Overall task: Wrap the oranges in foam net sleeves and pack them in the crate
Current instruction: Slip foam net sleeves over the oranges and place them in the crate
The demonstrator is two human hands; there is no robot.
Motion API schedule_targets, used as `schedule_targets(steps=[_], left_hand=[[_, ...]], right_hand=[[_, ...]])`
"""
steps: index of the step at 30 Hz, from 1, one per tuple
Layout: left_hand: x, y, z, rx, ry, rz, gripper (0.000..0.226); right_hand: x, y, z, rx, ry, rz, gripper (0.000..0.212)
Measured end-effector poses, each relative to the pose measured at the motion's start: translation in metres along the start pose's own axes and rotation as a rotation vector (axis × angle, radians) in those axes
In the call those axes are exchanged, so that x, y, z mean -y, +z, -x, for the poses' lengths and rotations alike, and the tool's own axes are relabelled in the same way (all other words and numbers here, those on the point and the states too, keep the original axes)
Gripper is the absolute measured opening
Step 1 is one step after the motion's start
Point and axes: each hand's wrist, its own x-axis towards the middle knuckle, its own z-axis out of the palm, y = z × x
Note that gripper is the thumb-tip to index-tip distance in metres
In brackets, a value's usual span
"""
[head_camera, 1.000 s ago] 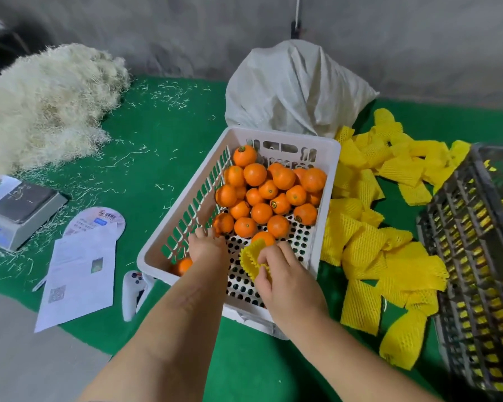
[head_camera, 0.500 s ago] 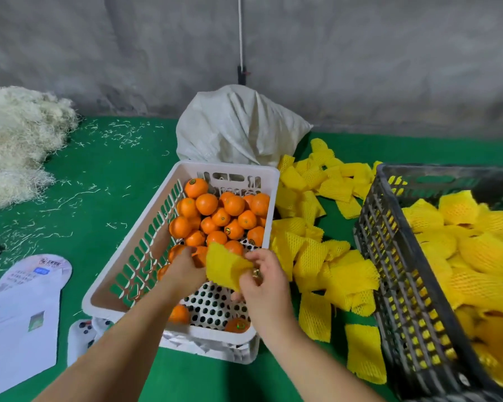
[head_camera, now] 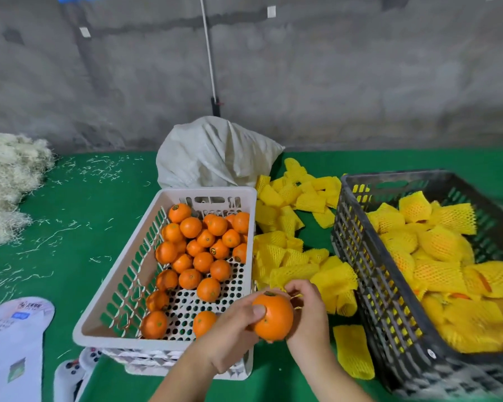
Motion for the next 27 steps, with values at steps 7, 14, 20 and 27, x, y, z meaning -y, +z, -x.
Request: schedule_targets(steps=[7, 14, 20, 27], left_hand=[[0.008, 0.005, -0.002, -0.271, 0.156, 0.025, 0.105], [0.012, 0.004, -0.003, -0.243, 0.238, 0.002, 0.079], [0.01, 0.004, -0.001, -0.29, 0.261, 0.185, 0.061], [0.014, 0.011, -0.003, -0.262, 0.311, -0.093, 0.058]], right_hand=[[0.004, -0.015, -0.001, -0.04, -0.119, -0.119, 0.018], [0.023, -0.03, 0.003, 0.048, -0.2, -0.152, 0.018], [0.032, -0.013, 0.021, 0.178, -0.385, -0.001, 0.029], [0.032, -0.031, 0.006, -0.025, -0.454, 0.119, 0.02]])
